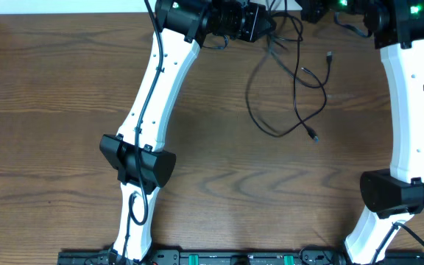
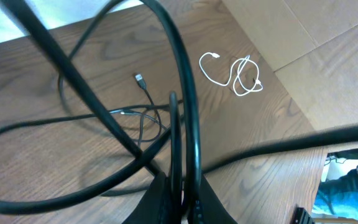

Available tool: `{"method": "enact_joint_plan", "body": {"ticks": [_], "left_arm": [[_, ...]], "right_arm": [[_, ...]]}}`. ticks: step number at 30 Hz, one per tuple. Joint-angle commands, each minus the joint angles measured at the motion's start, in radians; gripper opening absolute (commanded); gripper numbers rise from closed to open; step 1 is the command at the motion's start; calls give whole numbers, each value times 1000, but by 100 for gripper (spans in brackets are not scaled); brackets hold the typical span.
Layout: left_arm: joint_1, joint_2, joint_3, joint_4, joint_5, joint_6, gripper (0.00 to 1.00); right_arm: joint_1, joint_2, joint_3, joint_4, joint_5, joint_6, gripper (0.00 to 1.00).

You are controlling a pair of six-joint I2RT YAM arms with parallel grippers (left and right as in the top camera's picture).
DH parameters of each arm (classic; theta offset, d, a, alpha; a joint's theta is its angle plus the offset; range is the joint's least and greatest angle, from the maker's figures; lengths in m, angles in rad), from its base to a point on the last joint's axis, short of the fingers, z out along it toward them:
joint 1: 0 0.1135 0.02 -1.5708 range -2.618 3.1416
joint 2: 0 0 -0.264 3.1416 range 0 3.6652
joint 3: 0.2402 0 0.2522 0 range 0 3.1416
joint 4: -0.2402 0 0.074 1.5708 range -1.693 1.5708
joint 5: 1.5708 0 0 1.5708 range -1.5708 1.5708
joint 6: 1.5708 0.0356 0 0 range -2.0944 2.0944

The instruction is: Untangle cables

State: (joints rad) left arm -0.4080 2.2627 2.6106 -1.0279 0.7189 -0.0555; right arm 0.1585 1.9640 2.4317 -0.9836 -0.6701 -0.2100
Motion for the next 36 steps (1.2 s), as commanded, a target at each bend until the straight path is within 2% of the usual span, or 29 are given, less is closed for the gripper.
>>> {"method": "enact_joint_plan", "body": {"ticks": [1,7,12,26,36], "left_arm": [[15,4,-5,-2,-1,-23,8],[74,-9,-5,-21,48,-29,8],[136,-28,-5,-59,67,-28,8],[312,-95,-5,-117,66,2,8],[576,-216,-4,-137,51,3,8]], "right_arm": [[2,-36,7,-3,0,15,1],[-11,-36,7,-39,124,0,1],[-40,-36,7,-58,148,-15,1],[-227,-58,7,-212,212,-87,1],[-381,-108,7,-235,268,-86,1]]}}
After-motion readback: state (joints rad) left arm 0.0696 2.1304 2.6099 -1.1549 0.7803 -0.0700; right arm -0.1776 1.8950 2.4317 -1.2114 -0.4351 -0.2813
